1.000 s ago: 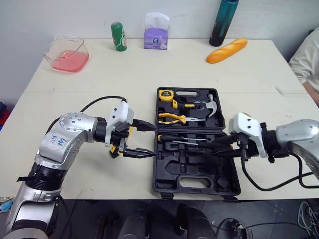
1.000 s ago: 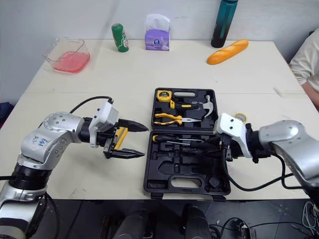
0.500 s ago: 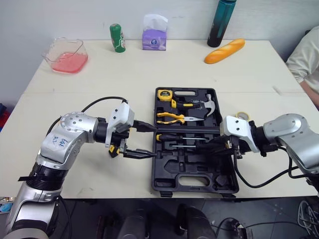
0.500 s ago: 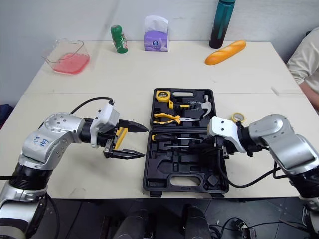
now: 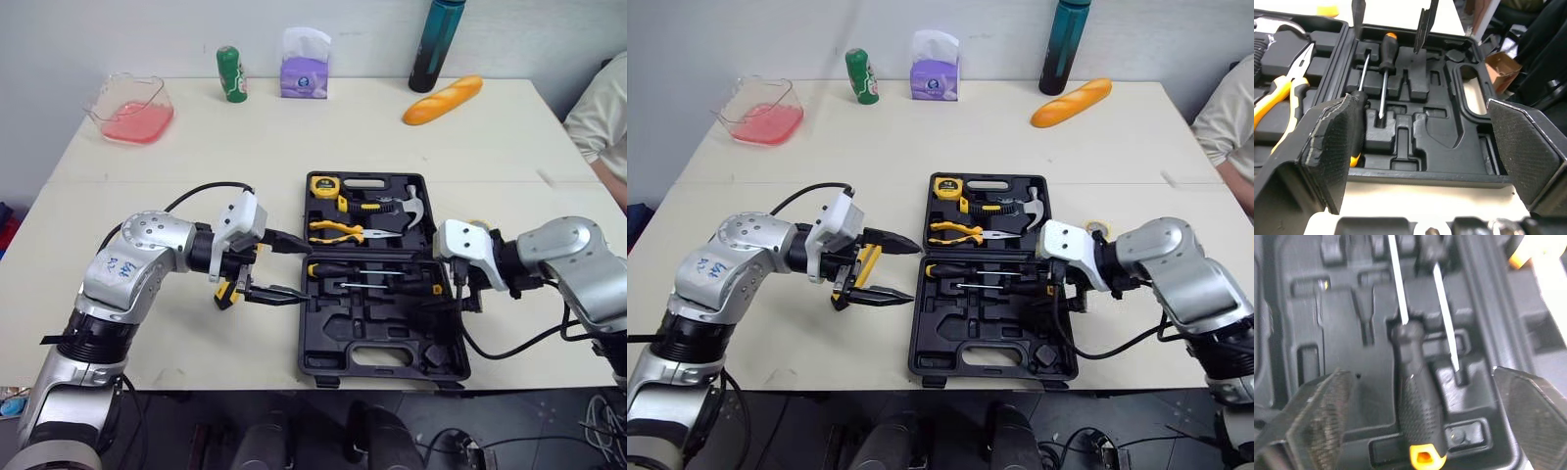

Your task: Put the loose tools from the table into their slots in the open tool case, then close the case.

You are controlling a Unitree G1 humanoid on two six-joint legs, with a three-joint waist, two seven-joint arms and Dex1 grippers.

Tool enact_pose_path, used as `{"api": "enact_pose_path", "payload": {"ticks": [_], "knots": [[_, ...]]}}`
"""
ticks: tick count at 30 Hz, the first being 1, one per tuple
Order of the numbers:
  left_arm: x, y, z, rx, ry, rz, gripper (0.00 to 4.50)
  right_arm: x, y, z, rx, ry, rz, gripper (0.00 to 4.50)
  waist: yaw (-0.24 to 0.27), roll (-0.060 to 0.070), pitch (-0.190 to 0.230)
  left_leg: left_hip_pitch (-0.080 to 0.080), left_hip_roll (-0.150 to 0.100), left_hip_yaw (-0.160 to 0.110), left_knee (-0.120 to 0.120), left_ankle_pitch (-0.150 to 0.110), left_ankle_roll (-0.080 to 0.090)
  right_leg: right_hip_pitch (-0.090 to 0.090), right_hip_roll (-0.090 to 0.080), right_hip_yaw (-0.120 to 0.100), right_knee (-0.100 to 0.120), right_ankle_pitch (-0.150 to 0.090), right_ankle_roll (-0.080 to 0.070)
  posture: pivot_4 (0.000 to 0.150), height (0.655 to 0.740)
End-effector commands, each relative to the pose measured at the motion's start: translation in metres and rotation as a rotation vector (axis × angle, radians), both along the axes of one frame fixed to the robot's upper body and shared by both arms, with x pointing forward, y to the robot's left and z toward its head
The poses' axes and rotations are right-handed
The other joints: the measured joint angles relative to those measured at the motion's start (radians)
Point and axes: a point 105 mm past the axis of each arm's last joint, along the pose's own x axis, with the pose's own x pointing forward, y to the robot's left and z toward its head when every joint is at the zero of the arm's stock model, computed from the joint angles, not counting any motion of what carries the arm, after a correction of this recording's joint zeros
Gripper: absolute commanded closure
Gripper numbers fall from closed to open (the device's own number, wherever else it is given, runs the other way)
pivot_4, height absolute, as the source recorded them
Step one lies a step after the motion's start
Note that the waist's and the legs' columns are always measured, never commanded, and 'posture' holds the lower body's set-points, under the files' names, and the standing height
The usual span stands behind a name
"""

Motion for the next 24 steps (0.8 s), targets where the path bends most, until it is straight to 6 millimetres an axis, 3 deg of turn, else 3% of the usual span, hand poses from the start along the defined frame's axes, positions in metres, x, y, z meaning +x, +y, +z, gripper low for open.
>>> {"api": "enact_pose_path", "payload": {"ticks": [1, 2, 5, 12, 19, 24], "knots": [[-0.001, -0.004, 0.006, -0.019, -0.035, -0.025, 0.00, 0.007, 0.015, 0.015, 0.161, -0.083, 0.008, 0.05, -0.001, 0.000, 0.000, 0.000, 0.000, 0.000, 0.000, 0.000, 0.000, 0.000, 0.000, 0.000, 0.000, 0.000, 0.000, 0.150, 0.7314], [-0.002, -0.005, 0.005, -0.019, -0.034, -0.026, 0.00, 0.010, 0.016, 0.015, 0.195, -0.085, -0.008, 0.05, -0.001, 0.000, 0.000, 0.001, 0.000, 0.001, 0.000, 0.000, 0.000, 0.000, 0.000, 0.000, 0.001, 0.000, 0.000, 0.150, 0.7314], [-0.003, -0.008, 0.001, -0.010, -0.038, -0.044, 0.00, 0.015, 0.014, 0.009, 0.302, -0.054, -0.034, 0.91, -0.001, 0.000, 0.000, 0.001, 0.000, 0.001, 0.000, 0.000, 0.000, 0.000, 0.000, 0.000, 0.002, 0.000, 0.000, 0.150, 0.7314], [-0.001, -0.012, 0.000, -0.011, -0.044, -0.049, 0.00, 0.007, 0.014, -0.012, 0.370, 0.027, -0.032, 4.47, -0.001, 0.000, 0.000, 0.000, -0.001, 0.001, 0.000, 0.000, 0.000, 0.000, 0.000, 0.000, 0.001, 0.000, 0.000, 0.150, 0.7314], [-0.001, -0.013, -0.001, -0.003, -0.048, -0.056, 0.00, 0.008, 0.009, -0.033, 0.322, 0.064, -0.068, 4.47, -0.001, 0.000, 0.000, 0.001, 0.000, 0.001, 0.000, 0.000, 0.000, 0.000, 0.000, 0.000, 0.002, 0.000, 0.000, 0.150, 0.7314], [0.000, -0.012, 0.000, -0.001, -0.050, -0.055, 0.00, 0.006, 0.004, -0.060, 0.189, 0.102, -0.081, 4.47, -0.002, -0.001, -0.001, 0.002, 0.000, 0.001, 0.000, 0.000, 0.000, 0.000, 0.000, 0.000, 0.002, 0.000, 0.000, 0.150, 0.7314]]}}
